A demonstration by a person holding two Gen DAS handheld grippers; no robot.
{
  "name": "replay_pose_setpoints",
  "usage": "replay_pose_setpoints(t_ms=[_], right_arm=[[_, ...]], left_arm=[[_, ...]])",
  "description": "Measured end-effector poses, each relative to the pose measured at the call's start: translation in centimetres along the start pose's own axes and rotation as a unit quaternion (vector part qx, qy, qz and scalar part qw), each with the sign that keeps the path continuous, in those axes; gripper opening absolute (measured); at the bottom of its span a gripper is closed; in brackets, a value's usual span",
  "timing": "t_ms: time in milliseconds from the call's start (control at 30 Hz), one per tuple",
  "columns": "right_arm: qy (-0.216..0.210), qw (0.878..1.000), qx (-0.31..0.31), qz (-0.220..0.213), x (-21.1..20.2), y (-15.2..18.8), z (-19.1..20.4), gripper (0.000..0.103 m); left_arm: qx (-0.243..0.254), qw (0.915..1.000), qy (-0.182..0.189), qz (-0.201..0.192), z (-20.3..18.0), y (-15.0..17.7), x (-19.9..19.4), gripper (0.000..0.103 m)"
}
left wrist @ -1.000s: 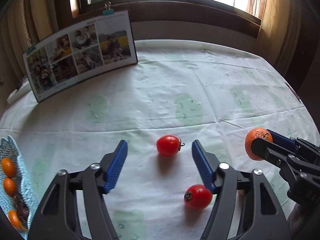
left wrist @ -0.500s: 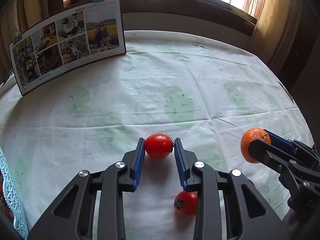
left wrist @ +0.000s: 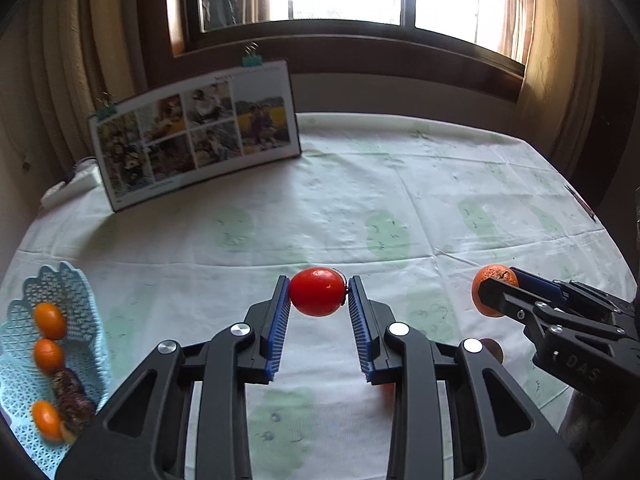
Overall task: Organize fruits
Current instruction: 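Carry the tomato into the basket and release while right carries the orange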
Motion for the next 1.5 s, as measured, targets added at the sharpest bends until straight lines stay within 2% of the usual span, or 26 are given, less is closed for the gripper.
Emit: replay_pose_setpoints(t_ms=[233, 567, 1000, 1367, 1467, 1500], right_arm=[[0.002, 1.000, -0.006, -0.004, -0.3, 0.0, 0.5, 0.039], [-0.005, 1.000, -0.014, -0.009, -1.1, 0.2, 2.4, 0.039], [-0.038, 0.997, -0.064, -0.008, -1.3, 0.5, 9.5, 0.039], [-0.068, 0.991, -0.111, 0.007, -0.3, 1.7, 16.1, 0.039], [-0.079, 0.989, -0.124, 0.011, 0.0, 2.0, 18.1, 0.039], [-0.083, 0.988, -0.128, 0.013, 0.2, 2.1, 18.7, 0.039]], left_arm=[[-0.018, 0.9987, -0.036, -0.031, 3.1, -0.1, -3.0, 0.031], [-0.039, 0.9939, -0.089, -0.052, 7.1, 0.6, -5.5, 0.031], [-0.080, 0.9870, -0.125, -0.062, 12.7, 2.5, -7.9, 0.031], [-0.129, 0.9777, -0.156, -0.055, 18.8, 5.4, -9.1, 0.031], [-0.143, 0.9747, -0.165, -0.050, 20.3, 6.2, -9.3, 0.036], [-0.147, 0.9735, -0.168, -0.049, 20.7, 6.5, -9.4, 0.052]])
Point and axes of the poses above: each gripper's, at about its wrist camera, not at the fingertips, and x roughly the way its jaws point, z to its left, y to its underside, the point moved 6 cm from there along x, roughly the way its jaws point, and after that the axes turned 1 degree about -y, right-handed, at the moved point
